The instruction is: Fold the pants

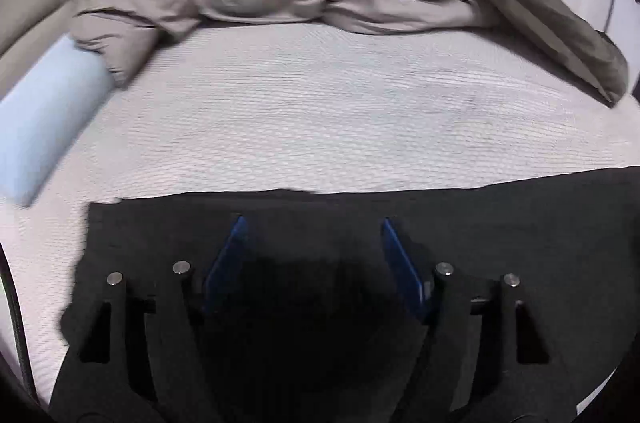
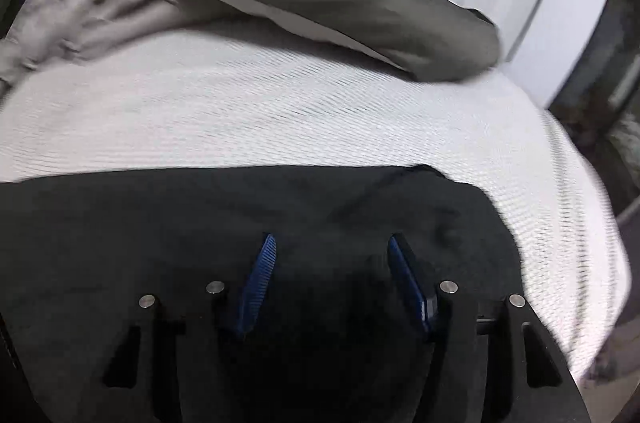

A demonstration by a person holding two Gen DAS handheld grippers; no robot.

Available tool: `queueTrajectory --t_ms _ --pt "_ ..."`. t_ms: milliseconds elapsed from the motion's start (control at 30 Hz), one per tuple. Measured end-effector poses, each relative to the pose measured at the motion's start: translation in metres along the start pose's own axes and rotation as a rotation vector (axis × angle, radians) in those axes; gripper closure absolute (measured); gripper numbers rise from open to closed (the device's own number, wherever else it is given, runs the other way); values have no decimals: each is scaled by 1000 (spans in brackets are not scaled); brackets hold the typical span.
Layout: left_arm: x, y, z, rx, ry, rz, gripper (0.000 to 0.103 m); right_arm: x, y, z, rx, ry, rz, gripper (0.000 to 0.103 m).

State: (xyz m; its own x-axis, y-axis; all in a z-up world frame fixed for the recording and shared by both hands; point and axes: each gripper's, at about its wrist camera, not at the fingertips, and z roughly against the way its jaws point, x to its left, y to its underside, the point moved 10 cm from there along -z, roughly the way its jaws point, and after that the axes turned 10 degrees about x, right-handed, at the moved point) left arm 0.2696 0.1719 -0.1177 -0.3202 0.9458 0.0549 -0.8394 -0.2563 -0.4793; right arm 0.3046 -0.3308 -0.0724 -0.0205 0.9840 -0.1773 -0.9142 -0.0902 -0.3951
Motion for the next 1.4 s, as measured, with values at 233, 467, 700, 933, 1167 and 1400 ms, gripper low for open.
queueTrajectory --t_ms 233,467,700,933,1167,1400 --pt "107 33 -51 119 -54 142 36 75 53 -22 96 -66 289 38" --pt "85 46 -3 54 -3 75 42 4 56 -15 82 45 112 33" --pt "-47 77 23 66 191 -187 37 62 72 3 48 -39 324 34" --pt "-51 98 3 103 83 -251 19 -79 78 -9 61 198 83 28" --pt "-51 88 37 28 118 -166 22 -194 110 27 -19 -158 -348 28" --pt "-135 91 69 1 317 -180 21 -228 146 24 75 -424 -599 28"
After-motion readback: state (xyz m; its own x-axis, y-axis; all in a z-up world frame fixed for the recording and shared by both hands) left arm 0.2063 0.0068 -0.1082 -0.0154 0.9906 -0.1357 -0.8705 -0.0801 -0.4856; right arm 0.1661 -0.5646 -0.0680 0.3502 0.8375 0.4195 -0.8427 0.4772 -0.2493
